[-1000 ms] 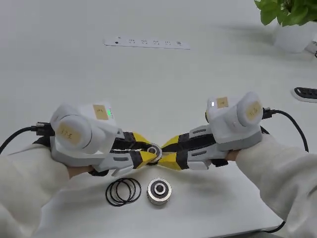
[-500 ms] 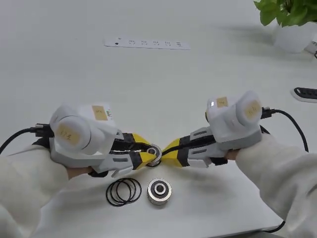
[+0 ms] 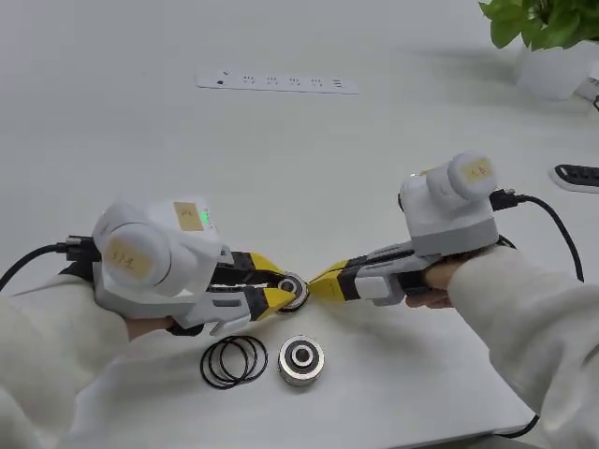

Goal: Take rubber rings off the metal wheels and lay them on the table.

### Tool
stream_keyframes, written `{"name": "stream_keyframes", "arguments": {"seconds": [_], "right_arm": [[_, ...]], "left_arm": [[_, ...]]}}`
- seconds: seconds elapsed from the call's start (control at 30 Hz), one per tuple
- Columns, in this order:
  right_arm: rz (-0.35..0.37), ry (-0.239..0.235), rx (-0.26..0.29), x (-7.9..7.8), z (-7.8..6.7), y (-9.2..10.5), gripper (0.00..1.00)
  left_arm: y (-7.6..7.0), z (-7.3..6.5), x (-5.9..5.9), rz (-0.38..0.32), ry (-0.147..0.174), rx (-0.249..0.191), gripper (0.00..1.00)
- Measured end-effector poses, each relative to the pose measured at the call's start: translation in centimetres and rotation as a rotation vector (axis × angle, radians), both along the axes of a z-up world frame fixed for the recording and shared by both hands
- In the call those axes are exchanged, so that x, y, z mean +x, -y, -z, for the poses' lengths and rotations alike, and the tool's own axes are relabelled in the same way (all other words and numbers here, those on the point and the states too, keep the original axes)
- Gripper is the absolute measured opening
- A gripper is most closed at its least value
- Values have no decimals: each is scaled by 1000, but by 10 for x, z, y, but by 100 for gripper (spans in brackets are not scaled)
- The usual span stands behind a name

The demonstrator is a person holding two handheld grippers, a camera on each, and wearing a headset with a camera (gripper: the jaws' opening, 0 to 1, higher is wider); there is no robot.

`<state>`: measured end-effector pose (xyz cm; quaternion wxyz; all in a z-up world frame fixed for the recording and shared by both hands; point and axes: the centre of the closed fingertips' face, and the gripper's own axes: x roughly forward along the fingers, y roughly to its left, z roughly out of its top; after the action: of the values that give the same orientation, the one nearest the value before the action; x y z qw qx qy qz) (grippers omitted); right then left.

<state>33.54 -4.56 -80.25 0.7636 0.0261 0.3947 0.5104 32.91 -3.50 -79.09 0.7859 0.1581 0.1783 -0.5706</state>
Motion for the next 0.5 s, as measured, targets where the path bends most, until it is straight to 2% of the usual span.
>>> {"name": "stream_keyframes", "arguments": {"seconds": [0.1, 0.23, 0.5], "right_arm": [[24, -41, 16, -1, 0, 0, 0], [44, -71, 46, -1, -4, -3, 0], [39, -62, 40, -3, -8, -8, 0]], "left_arm": [[0, 0, 0, 2, 5, 3, 13], [-1, 0, 0, 4, 8, 6, 13], [-2, 0, 0, 7, 17, 11, 13]]}}
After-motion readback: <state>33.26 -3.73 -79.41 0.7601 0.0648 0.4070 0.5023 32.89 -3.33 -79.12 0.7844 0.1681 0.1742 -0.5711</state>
